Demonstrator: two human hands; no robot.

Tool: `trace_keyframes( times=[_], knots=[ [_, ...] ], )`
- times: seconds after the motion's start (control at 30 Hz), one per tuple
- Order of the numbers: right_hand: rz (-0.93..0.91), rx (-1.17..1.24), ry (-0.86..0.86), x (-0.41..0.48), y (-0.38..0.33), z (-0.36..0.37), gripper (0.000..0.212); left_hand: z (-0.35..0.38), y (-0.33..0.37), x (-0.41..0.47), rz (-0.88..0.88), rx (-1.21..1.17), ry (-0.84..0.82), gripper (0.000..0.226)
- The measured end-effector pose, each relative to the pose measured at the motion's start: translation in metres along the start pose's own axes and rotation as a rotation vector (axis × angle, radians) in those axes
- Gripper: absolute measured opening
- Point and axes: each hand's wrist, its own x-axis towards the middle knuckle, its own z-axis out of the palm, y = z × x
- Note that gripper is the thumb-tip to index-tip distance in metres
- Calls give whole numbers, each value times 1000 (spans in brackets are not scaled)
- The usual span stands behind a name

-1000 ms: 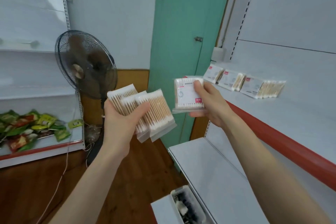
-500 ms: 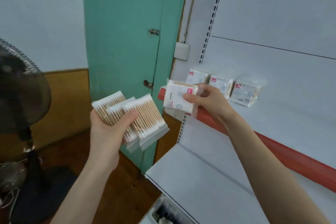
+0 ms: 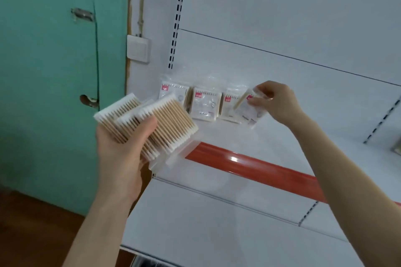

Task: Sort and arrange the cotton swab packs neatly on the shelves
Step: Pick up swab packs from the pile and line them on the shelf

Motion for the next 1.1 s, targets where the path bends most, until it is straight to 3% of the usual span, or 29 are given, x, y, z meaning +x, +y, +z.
trace_keyframes(
  times=[0.17,0.27,0.33,0.47,0.53,0.57,0.63,0.67,0.77,0.8,0.9,0.97,1.1],
  knots=[
    [-90,-139,-112,25,5,34,44,3,-4,22,50,16,-22,80],
    [-93,-142,-15,18,14,41,43,3,-7,28,61,42,-25,109],
    [-110,-161,46,15,15,42,36,5,-9,32,71,54,-22,114],
    [-91,-245,-44,16,12,40,38,12,-8,42,34,21,-59,84],
    [-81,-231,-9,14,10,33,47,13,-7,48,22,29,-80,86],
    [-89,-157,65,11,8,30,46,15,-6,50,25,39,-94,94],
    [-91,148,172,2,-8,24,26,18,-6,54,10,47,-120,97],
    [-106,299,161,-4,-20,23,12,20,-7,56,-4,41,-129,89],
    [-286,408,87,-25,-58,30,6,29,-10,60,-41,10,-156,73],
    [-372,370,30,-31,-67,35,15,32,-10,62,-40,1,-172,74],
    [-499,177,-264,-41,-77,52,75,34,-5,69,-48,-30,-187,69],
    [-509,109,-319,-40,-77,61,88,33,-4,74,-81,-49,-185,62],
    [-544,255,-81,-35,-82,69,50,22,-3,84,-131,-29,-265,50]
  ],
)
